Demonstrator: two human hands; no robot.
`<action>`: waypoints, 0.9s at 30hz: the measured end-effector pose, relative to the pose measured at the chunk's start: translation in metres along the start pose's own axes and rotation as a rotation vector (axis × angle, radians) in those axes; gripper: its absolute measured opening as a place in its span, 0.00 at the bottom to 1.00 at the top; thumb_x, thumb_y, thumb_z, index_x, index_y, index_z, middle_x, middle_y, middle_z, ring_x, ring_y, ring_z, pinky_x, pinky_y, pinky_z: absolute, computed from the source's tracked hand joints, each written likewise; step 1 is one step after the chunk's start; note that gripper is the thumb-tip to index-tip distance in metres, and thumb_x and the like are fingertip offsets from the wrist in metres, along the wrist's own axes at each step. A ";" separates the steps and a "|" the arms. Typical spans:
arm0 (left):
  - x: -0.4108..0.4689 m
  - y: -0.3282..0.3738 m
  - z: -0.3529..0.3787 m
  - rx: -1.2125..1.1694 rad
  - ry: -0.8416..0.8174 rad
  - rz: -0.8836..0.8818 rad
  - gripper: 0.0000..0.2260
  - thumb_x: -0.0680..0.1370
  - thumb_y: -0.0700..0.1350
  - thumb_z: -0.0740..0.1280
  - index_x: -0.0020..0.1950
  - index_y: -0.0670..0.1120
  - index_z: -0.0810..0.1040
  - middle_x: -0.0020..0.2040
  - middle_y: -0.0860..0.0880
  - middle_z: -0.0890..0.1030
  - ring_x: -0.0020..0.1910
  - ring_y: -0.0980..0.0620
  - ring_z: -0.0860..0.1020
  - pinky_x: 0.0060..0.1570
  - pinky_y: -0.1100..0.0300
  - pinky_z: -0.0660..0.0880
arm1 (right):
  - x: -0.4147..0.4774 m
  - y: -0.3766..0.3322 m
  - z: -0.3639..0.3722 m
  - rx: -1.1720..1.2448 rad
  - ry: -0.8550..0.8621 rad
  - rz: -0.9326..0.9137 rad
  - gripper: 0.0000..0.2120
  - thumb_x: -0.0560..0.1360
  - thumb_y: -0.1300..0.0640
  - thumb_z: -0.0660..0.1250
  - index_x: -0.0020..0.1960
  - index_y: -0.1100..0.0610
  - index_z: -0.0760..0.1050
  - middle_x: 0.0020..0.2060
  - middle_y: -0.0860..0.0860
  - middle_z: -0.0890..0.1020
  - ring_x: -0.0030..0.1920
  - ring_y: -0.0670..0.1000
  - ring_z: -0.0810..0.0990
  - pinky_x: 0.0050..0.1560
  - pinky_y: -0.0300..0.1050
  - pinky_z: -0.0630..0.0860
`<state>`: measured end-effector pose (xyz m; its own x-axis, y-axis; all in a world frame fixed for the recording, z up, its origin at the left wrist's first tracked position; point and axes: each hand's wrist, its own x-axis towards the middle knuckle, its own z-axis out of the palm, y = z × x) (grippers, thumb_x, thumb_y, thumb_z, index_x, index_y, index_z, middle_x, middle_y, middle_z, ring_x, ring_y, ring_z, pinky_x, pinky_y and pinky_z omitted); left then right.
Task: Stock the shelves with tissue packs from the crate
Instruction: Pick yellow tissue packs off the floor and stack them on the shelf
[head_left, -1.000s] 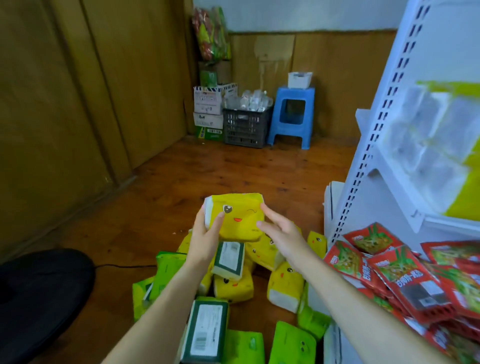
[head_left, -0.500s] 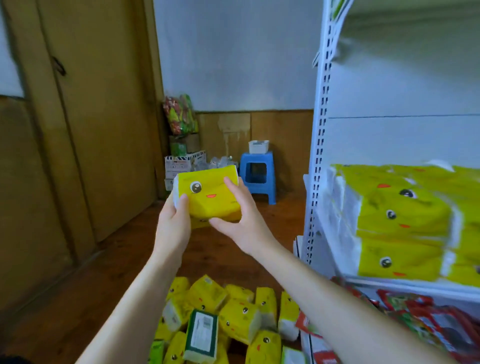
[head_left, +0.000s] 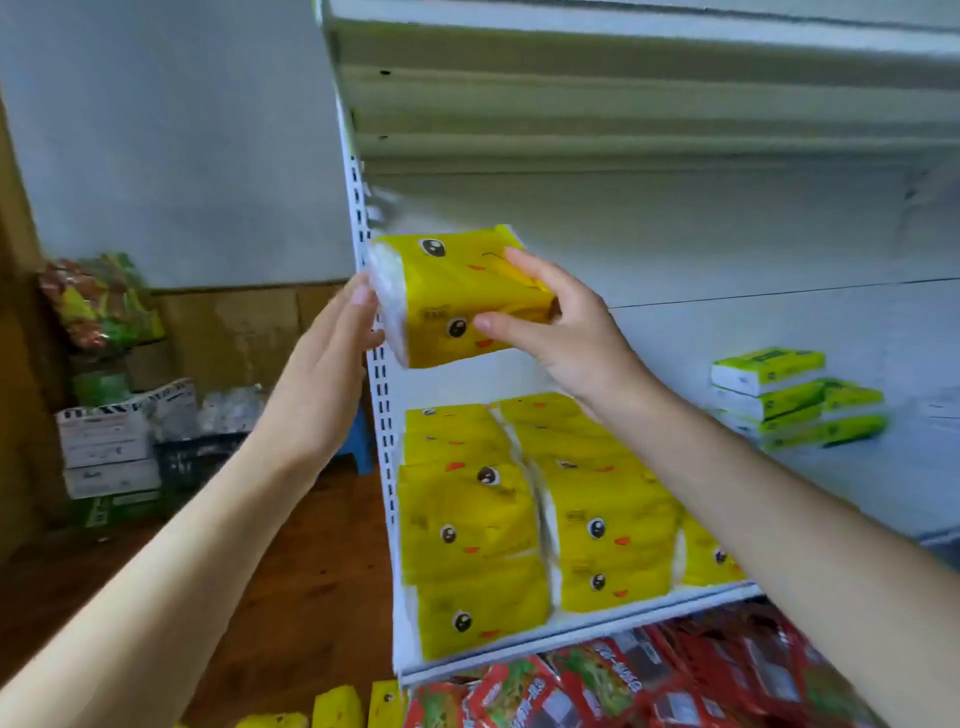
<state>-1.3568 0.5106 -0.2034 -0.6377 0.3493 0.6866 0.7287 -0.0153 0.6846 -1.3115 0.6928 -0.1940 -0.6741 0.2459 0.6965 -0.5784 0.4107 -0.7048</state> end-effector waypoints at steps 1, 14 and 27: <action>0.003 -0.001 0.019 0.042 -0.051 -0.030 0.23 0.78 0.64 0.51 0.71 0.59 0.66 0.68 0.61 0.71 0.63 0.62 0.73 0.67 0.56 0.67 | -0.004 0.004 -0.031 0.001 0.019 0.018 0.32 0.67 0.63 0.74 0.69 0.53 0.68 0.60 0.52 0.77 0.59 0.47 0.77 0.65 0.48 0.72; 0.005 -0.033 0.198 0.537 -0.743 -0.035 0.23 0.81 0.56 0.48 0.74 0.51 0.63 0.75 0.52 0.63 0.74 0.53 0.59 0.65 0.68 0.53 | -0.112 0.099 -0.208 -0.078 0.186 0.384 0.25 0.67 0.66 0.71 0.60 0.50 0.72 0.59 0.54 0.79 0.46 0.38 0.80 0.46 0.30 0.76; 0.001 -0.039 0.217 0.867 -0.734 0.005 0.30 0.75 0.68 0.52 0.75 0.64 0.47 0.78 0.53 0.52 0.76 0.46 0.52 0.72 0.46 0.56 | -0.125 0.126 -0.184 -0.245 0.133 0.399 0.28 0.70 0.53 0.71 0.65 0.38 0.64 0.69 0.42 0.67 0.65 0.42 0.68 0.62 0.40 0.70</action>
<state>-1.3318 0.7147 -0.2823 -0.5420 0.8201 0.1836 0.8399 0.5358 0.0860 -1.2159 0.8756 -0.3453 -0.7475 0.5295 0.4011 -0.1511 0.4525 -0.8789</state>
